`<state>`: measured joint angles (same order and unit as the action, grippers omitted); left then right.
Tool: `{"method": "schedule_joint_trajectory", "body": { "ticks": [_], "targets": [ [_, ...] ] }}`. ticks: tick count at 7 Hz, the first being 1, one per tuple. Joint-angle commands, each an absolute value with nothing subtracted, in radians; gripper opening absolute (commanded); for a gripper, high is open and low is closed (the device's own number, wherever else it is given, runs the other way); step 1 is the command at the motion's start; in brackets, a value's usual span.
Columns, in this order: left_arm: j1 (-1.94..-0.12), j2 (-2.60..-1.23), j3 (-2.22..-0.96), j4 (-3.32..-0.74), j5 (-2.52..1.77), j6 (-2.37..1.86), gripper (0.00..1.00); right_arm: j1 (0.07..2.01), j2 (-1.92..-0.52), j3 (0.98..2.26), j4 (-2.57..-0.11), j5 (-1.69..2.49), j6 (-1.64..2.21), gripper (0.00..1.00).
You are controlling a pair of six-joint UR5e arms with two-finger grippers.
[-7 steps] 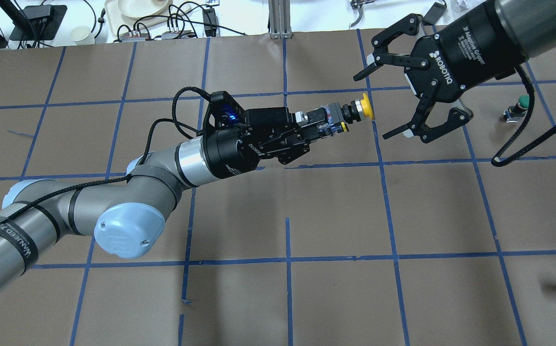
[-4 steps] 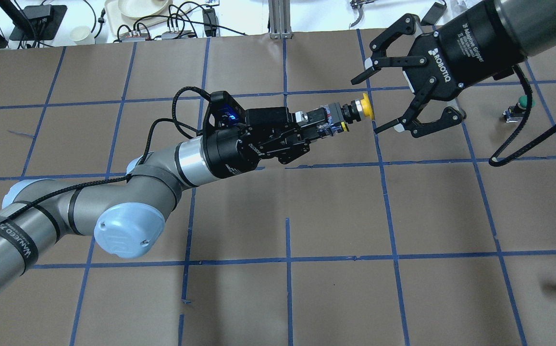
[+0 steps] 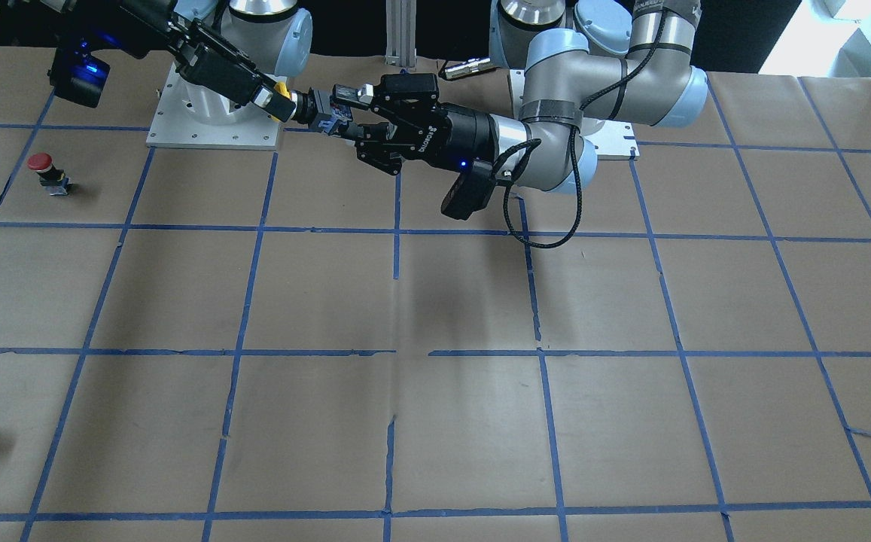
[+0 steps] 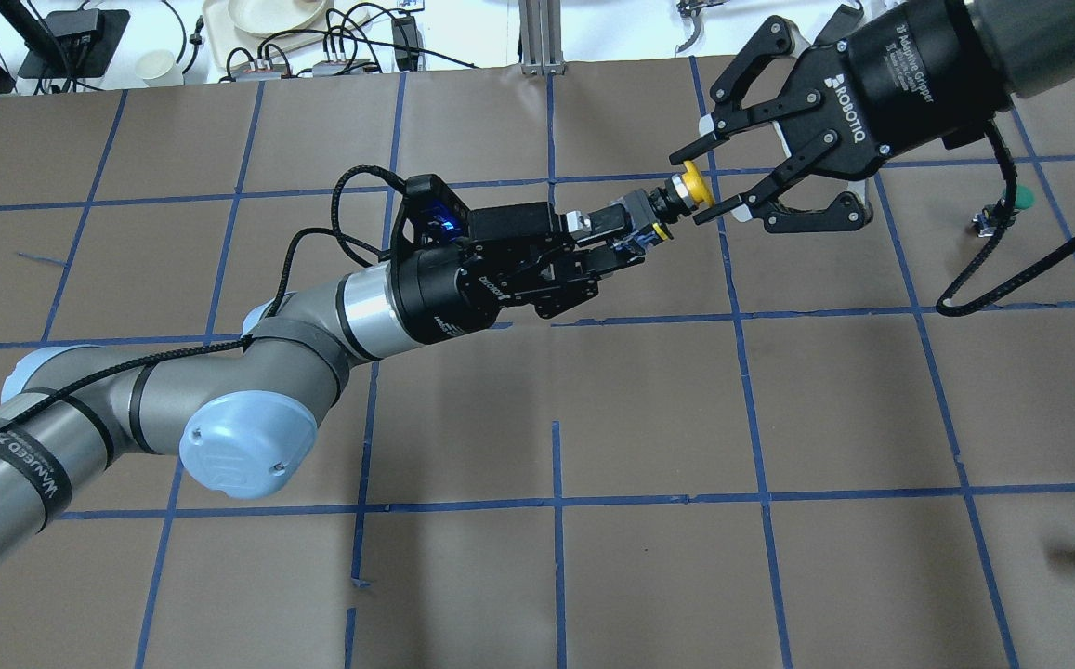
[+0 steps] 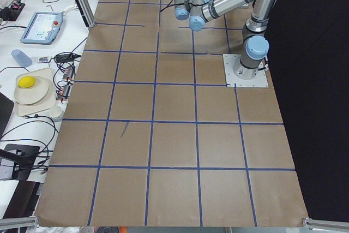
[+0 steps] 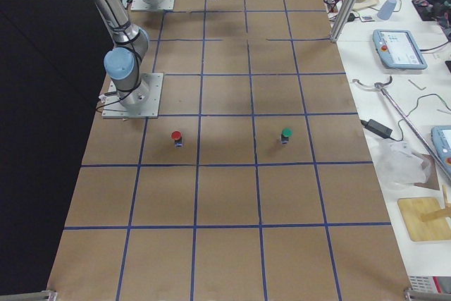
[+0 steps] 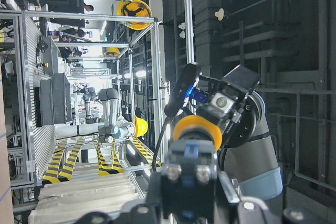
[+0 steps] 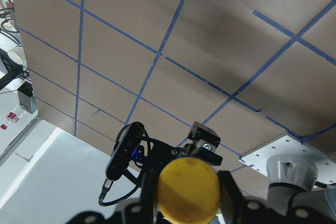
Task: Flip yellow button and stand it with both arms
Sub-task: 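Open the left gripper and withdraw it while the right gripper carries the button away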
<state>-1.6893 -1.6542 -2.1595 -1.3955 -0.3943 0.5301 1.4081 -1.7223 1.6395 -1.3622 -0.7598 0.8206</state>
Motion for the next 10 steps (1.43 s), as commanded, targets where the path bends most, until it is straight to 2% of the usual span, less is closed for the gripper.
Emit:
{"method": "schedule_joint_trajectory", "body": {
  "ticks": [1, 2, 5, 7, 9, 10],
  "targets": [
    [-1.687, -1.655, -2.131, -1.396, -0.384, 0.512, 1.0, 1.401, -1.72, 1.631, -1.365, -0.768, 0.822, 0.08],
    [-1.684, -1.652, -2.097, -1.396, -0.359, 0.509, 1.0, 1.396, -1.718, 1.608, -1.367, -0.775, 0.824, 0.08],
    [-1.628, -1.614, -1.909, -1.326, 0.2, 0.243, 1.0, 1.376, -1.715, 1.562, -1.385, -0.92, 0.71, 0.07],
    [-1.637, -1.62, -1.789, -1.031, 0.596, -0.165, 1.0, 1.371, -1.712, 1.577, -1.391, -1.158, 0.272, 0.07],
    [-1.67, -1.606, -1.708, -1.104, 0.861, -0.201, 1.0, 1.21, -1.697, 1.635, -1.414, -1.303, -0.163, 0.07],
    [-1.686, -1.582, -1.68, -1.202, 1.008, -0.201, 1.0, 1.109, -1.697, 1.688, -1.502, -1.324, -0.375, 0.07]
  ]
}}
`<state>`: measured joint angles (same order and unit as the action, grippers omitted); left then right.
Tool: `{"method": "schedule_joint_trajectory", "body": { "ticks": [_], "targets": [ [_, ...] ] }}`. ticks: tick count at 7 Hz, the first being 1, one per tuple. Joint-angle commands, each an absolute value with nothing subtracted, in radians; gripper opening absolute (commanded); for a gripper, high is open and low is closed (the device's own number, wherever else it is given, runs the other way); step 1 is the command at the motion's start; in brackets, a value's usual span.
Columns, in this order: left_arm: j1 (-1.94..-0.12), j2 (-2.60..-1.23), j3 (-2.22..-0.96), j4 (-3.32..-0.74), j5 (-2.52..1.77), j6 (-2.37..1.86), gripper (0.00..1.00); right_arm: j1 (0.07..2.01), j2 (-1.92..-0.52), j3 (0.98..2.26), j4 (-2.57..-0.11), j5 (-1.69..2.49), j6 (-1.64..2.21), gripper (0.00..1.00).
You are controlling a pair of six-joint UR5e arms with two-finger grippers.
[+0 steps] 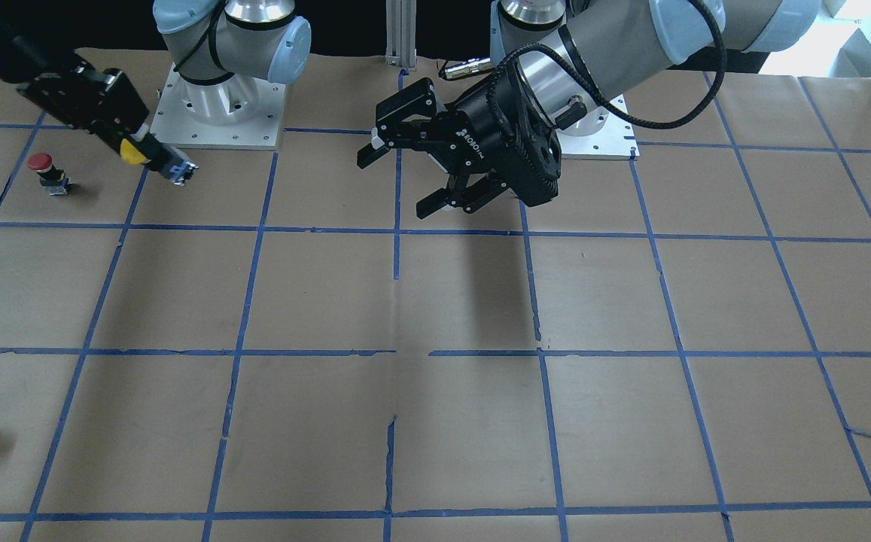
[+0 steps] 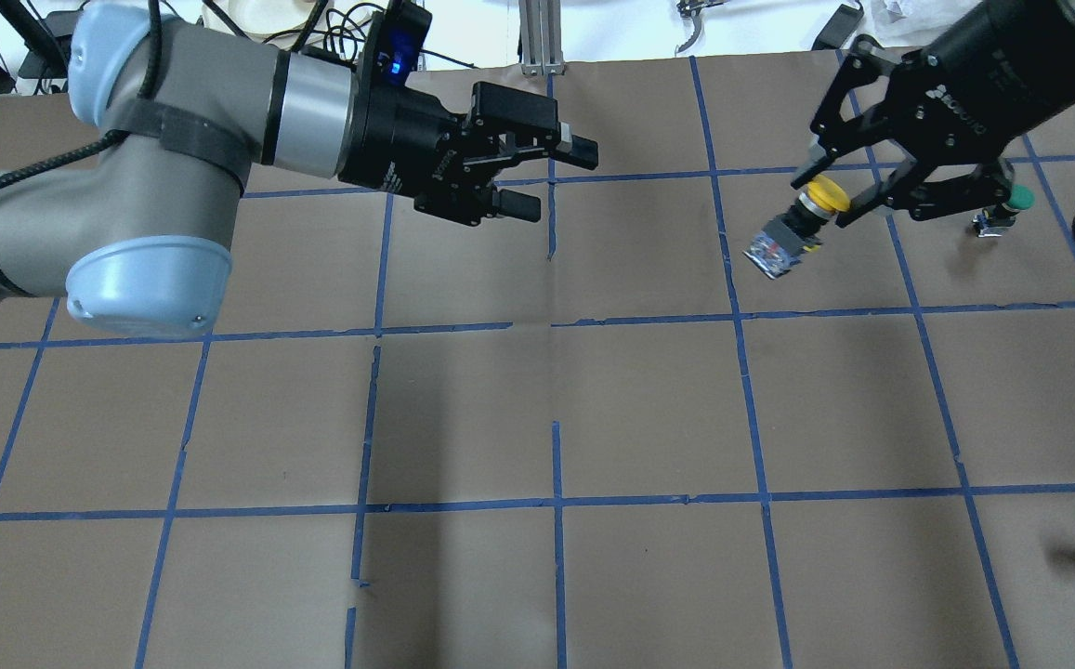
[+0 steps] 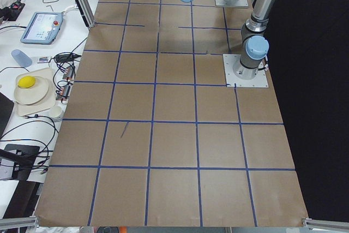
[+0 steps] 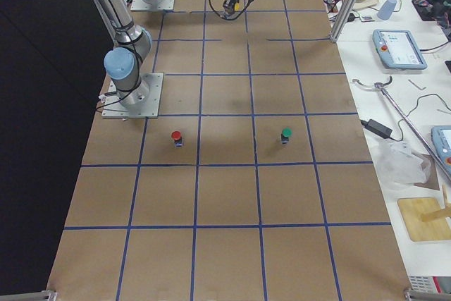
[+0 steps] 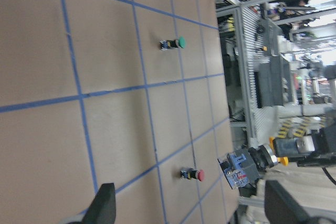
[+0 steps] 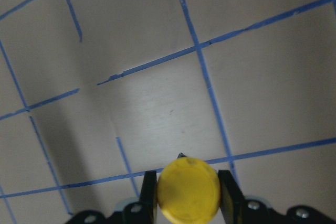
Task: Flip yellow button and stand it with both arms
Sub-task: 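Open the left gripper and withdraw it while the right gripper carries the button away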
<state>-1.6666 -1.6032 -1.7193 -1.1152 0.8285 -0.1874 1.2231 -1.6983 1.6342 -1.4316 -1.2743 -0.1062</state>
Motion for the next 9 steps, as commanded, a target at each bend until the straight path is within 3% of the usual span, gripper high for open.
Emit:
{"method": "schedule_joint_trajectory", "body": {
  "ticks": [1, 3, 5, 9],
  "targets": [
    [-1.684, -1.554, -1.646, -1.324, 1.155, -0.201, 1.0, 1.024, -1.694, 1.771, -1.622, -1.328, -0.578, 0.07],
    [-1.662, -1.535, -1.586, -1.527, 1.423, -0.187, 1.0, 0.93, -1.694, 1.892, -1.831, -1.335, -0.817, 0.08],
    [-1.657, -1.534, -1.6, -1.537, 1.604, -0.178, 1.0, 0.881, -1.649, 1.949, -1.931, -1.328, -0.949, 0.08],
    [-1.661, -1.532, -1.588, -1.523, 1.598, -0.123, 1.0, 0.709, -1.473, 1.968, -2.081, -1.232, -1.285, 0.09]
  ]
}}
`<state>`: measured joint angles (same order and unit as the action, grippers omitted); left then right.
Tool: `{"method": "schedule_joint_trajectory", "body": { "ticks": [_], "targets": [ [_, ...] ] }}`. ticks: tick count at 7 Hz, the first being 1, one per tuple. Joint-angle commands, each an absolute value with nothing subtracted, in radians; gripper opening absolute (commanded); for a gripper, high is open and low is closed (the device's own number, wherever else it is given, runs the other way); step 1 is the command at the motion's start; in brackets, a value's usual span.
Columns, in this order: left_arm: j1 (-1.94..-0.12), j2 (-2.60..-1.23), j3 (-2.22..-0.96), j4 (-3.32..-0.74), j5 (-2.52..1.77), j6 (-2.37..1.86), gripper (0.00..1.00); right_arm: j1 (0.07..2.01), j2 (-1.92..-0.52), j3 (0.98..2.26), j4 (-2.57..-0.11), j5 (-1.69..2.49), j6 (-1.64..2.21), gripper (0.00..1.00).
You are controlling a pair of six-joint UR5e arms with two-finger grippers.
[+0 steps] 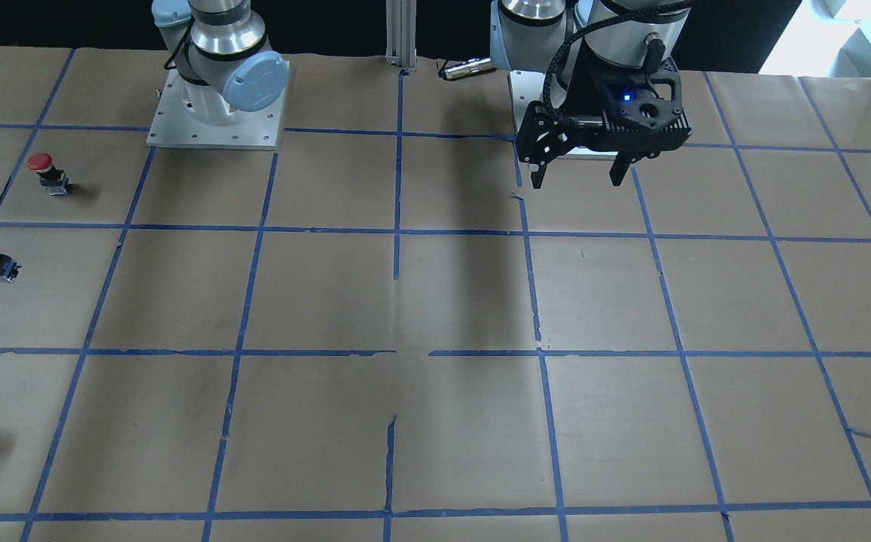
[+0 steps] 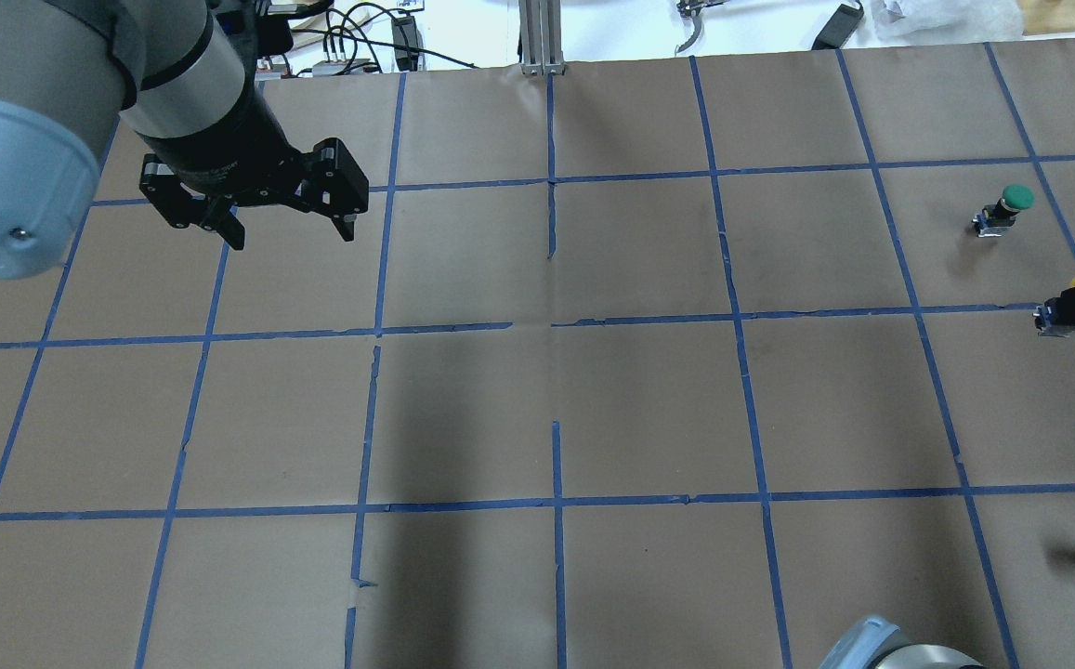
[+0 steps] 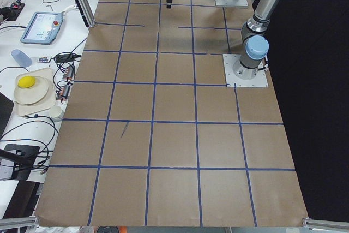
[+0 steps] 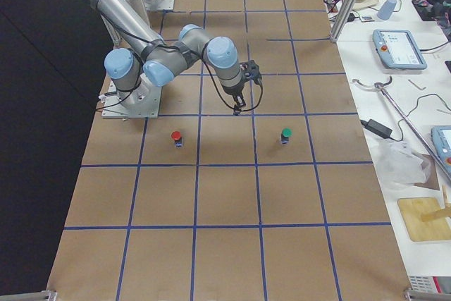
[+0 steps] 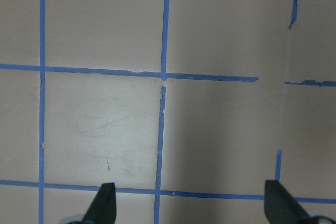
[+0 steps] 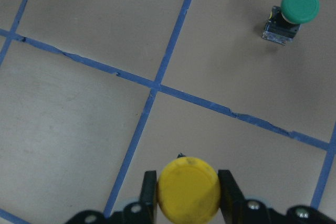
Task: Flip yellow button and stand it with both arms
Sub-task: 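Lower the button upright onto the table with the right gripper and release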
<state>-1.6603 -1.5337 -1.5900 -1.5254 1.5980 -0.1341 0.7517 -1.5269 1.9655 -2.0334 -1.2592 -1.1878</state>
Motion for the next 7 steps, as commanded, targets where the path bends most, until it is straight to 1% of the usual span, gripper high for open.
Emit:
{"method": "schedule_joint_trajectory", "body": {
  "ticks": [1, 3, 5, 7],
  "targets": [
    [-1.657, -1.526, -1.595, -1.525, 1.6, -0.086, 1.0, 0.704, -1.441, 1.967, -2.095, -1.226, -1.287, 0.09],
    [-1.655, -1.526, -1.595, -1.523, 1.597, -0.081, 1.0, 0.655, -1.367, 1.968, -2.096, -1.201, -1.284, 0.09],
    [-1.657, -1.526, -1.591, -1.525, 1.597, -0.081, 1.0, 0.653, -1.365, 1.973, -2.088, -1.204, -1.285, 0.1],
    [-1.655, -1.525, -1.582, -1.525, 1.597, -0.081, 1.0, 0.653, -1.367, 2.006, -2.086, -1.203, -1.285, 0.11]
  ]
}}
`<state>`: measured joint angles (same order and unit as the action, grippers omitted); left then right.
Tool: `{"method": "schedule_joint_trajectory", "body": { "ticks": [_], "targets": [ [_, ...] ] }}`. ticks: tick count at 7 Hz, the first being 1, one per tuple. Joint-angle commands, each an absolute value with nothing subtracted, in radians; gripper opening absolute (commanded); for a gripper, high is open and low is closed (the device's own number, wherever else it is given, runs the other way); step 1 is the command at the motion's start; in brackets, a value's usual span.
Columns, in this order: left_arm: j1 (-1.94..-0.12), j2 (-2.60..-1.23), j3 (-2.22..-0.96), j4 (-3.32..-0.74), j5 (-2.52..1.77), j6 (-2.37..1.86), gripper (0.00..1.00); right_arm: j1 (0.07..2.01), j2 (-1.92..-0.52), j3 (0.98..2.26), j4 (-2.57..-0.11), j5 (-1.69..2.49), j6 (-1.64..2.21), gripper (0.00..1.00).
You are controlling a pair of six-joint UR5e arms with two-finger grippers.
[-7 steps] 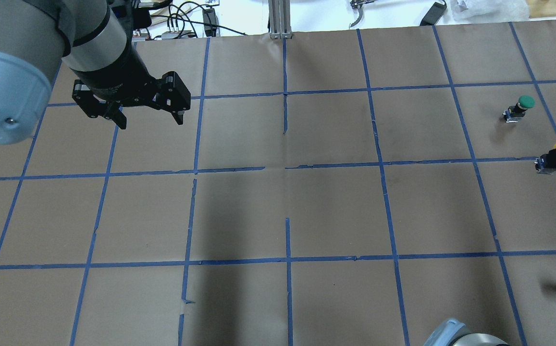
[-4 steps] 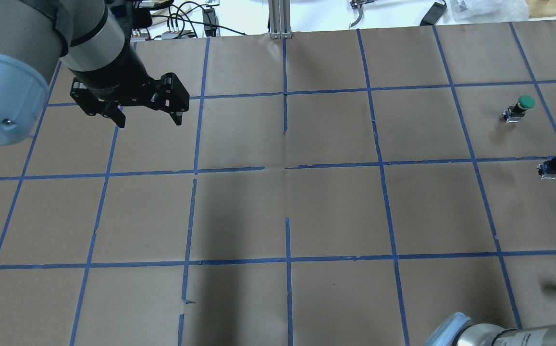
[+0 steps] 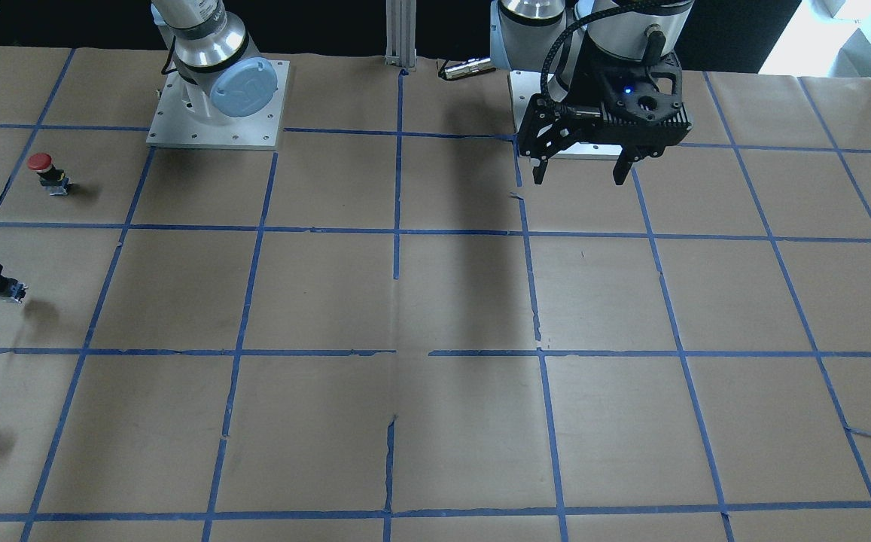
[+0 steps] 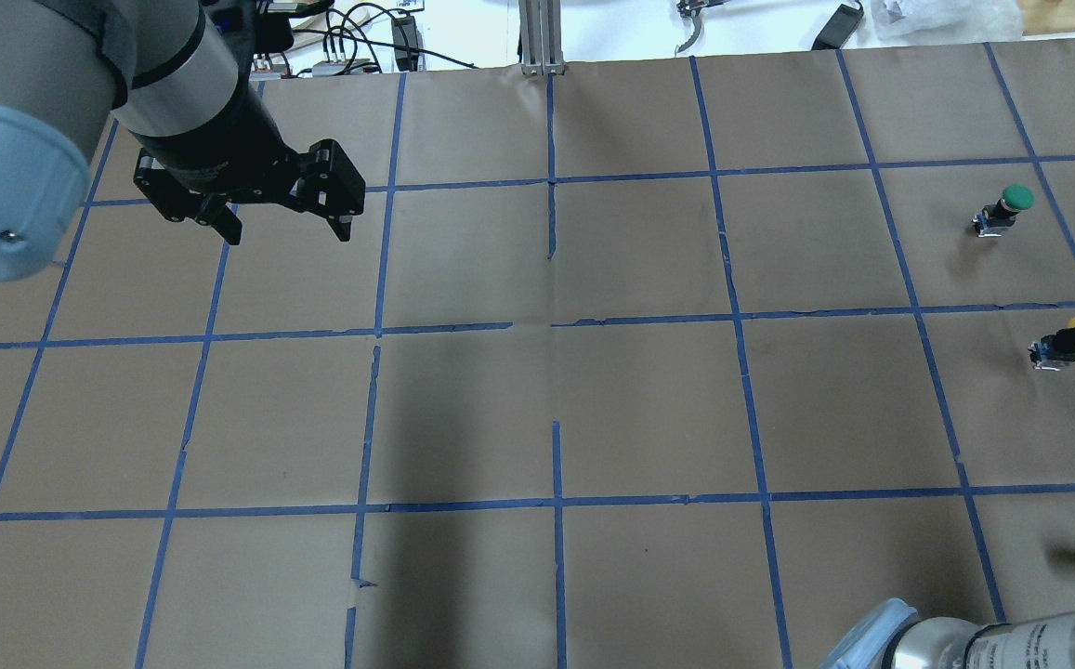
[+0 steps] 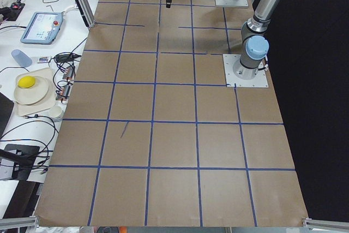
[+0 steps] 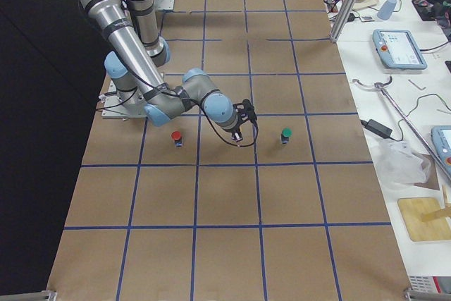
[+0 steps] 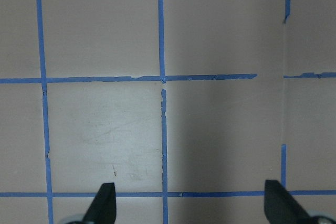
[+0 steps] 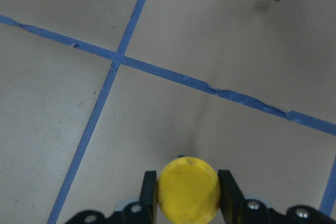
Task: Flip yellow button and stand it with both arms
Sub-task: 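Lower the button upright onto the table with the right gripper and release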
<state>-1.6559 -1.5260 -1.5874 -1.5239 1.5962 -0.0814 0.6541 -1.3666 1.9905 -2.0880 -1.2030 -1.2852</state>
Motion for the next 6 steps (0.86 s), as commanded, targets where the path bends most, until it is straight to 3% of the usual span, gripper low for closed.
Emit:
{"method": "schedule_joint_trajectory", "body": {
  "ticks": [1, 5, 6],
  "targets": [
    [-1.655, -1.525, -1.582, -1.526, 1.598, -0.081, 1.0, 0.653, -1.368, 2.013, -2.088, -1.203, -1.285, 0.12],
    [-1.658, -1.52, -1.583, -1.529, 1.6, -0.081, 1.0, 0.652, -1.365, 2.014, -2.1, -1.215, -1.278, 0.31],
    [-1.657, -1.516, -1.585, -1.531, 1.6, -0.081, 1.0, 0.653, -1.365, 2.014, -2.095, -1.215, -1.275, 0.54]
  ]
}}
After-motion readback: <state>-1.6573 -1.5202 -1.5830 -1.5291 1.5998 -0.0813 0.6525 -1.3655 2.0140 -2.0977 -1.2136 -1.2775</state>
